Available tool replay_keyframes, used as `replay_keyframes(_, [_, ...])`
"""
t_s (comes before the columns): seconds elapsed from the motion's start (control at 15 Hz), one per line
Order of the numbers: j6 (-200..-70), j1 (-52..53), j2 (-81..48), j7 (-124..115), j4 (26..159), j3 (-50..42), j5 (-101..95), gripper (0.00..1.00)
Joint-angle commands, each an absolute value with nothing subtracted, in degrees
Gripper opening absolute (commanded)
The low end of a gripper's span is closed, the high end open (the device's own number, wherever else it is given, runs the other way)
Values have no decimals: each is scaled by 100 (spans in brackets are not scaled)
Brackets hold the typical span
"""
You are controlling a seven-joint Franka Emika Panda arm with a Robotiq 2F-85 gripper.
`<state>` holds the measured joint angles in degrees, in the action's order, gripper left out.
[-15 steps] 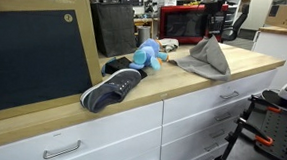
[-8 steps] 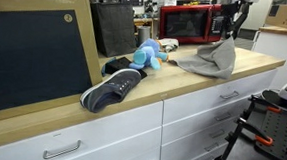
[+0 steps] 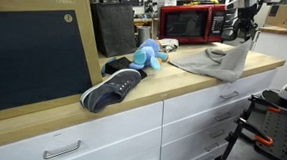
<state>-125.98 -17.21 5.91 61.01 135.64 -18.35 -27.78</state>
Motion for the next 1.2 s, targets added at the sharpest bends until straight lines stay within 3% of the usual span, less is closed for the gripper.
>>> replay_keyframes(0.0, [-12752,-1866,916,6412,13887,-2004,-2939,26])
replay_keyframes(0.07, [-12741,-1880,942,6489,13903,-2051,-2873,28])
replay_keyframes(0.2, [-12662,-1883,1008,6633,13917,-2099,-2742,41])
replay_keyframes(0.73, [-12674,-1543,624,6009,13599,-1958,-591,100])
replay_keyframes(1.13, [-13331,-1356,-26,4552,13415,-1577,-481,100])
